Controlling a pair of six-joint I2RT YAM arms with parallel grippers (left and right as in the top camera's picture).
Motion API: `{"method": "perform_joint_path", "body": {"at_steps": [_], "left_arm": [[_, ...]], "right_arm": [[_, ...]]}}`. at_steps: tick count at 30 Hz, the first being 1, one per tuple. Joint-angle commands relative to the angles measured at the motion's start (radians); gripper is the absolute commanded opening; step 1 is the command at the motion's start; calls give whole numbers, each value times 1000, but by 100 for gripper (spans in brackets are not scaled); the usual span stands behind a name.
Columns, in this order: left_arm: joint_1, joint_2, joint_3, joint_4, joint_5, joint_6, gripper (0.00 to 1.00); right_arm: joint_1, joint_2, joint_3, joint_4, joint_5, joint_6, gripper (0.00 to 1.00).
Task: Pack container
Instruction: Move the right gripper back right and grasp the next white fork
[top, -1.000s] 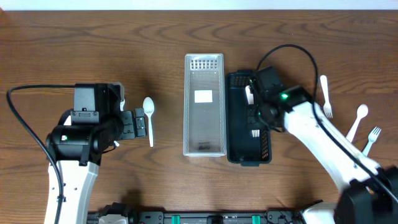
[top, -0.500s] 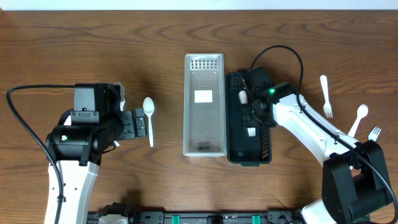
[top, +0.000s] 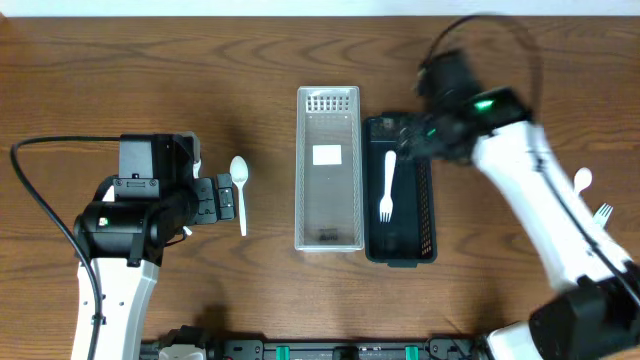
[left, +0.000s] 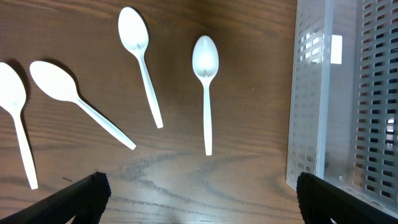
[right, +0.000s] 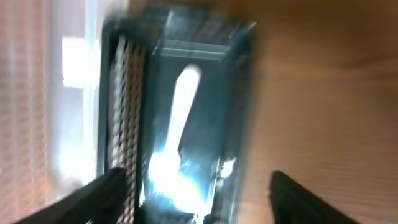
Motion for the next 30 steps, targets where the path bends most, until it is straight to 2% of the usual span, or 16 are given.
{"method": "perform_joint_path", "body": {"at_steps": [1,6,10,12,20,30], "left_arm": [[-2,-2,18,-2,-12,-2,98],[-2,-2,18,-2,-12,-2,98],[-2,-2,18,-2,-12,-2,98],[-2,-2,18,-2,-12,-2,98],[-2,-2,18,-2,-12,-2,98],[-2,-2,18,-2,-12,-2,98]], "right_arm": [[-154,-57,100,-39,82,-16,79],[-395,-39,123,-55,71,-98,85],[-505,36,122,-49,79,-204,96],[-530,82,122,-47,79,-237,99],[-560,320,122,23,74,-352,99],[-561,495,122,108,43,-396,99]]}}
